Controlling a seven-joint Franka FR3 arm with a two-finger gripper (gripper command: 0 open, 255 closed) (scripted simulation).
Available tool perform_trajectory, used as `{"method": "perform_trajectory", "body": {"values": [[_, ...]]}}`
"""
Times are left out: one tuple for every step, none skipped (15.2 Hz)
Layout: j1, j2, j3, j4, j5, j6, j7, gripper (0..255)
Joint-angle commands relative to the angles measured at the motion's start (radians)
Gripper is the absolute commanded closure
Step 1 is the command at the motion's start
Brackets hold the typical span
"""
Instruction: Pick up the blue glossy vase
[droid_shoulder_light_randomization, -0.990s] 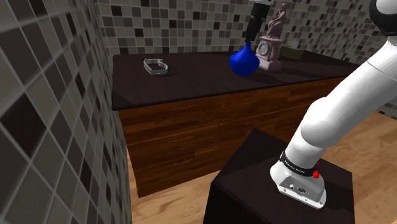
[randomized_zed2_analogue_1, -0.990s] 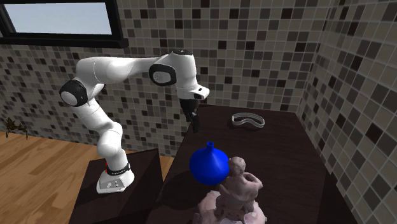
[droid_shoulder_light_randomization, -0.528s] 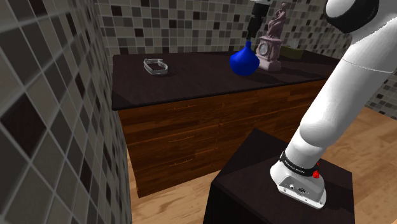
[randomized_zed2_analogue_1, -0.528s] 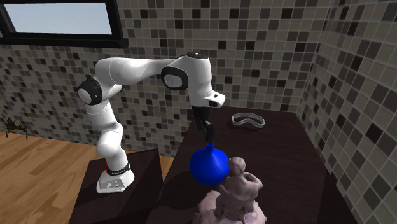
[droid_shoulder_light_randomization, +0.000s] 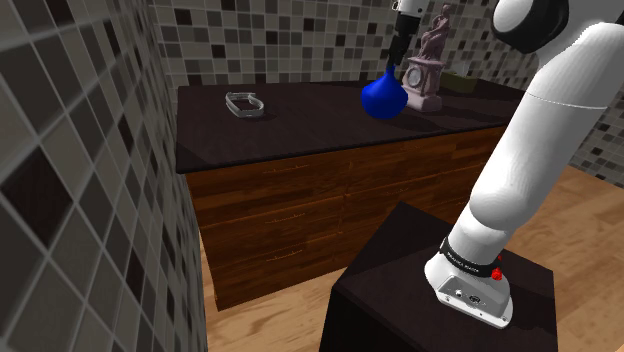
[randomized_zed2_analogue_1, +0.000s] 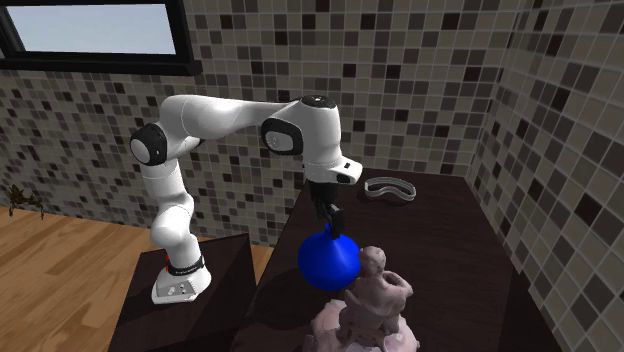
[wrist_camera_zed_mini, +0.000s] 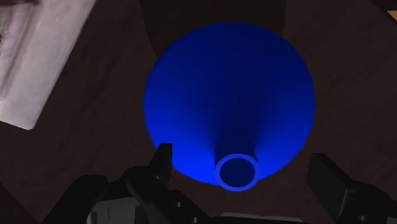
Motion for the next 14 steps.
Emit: {"method": "perform_trajectory", "body": {"values": [[0.001,-0.005,0.001,-0.039,-0.003,0.035,0.0,0],[0.002,-0.006,0.001,-0.039,-0.003,0.035,0.0,0],[0.001,-0.006,0.001,-0.039,-0.003,0.035,0.0,0],[0.002,-0.006,0.002,-0.039,-0.003,0.035,0.001,255],[0.002,-0.006,0.002,-0.038,-0.003,0.034,0.001,255],[0.002,-0.006,0.002,-0.038,-0.003,0.034,0.001,255],[0.002,-0.006,0.002,-0.038,-0.003,0.034,0.001,255],[0.002,-0.006,0.002,-0.038,-0.003,0.034,0.001,255],[0.002,-0.006,0.002,-0.038,-0.003,0.034,0.001,255],[0.002,-0.006,0.002,-0.038,-0.003,0.034,0.001,255],[0.002,-0.006,0.002,-0.038,-0.003,0.034,0.001,255],[0.002,-0.006,0.002,-0.038,-0.003,0.034,0.0,255],[0.001,-0.005,0.001,-0.039,-0.003,0.035,0.0,255],[0.001,-0.002,0.001,-0.021,-0.001,0.021,-0.001,255]]}}
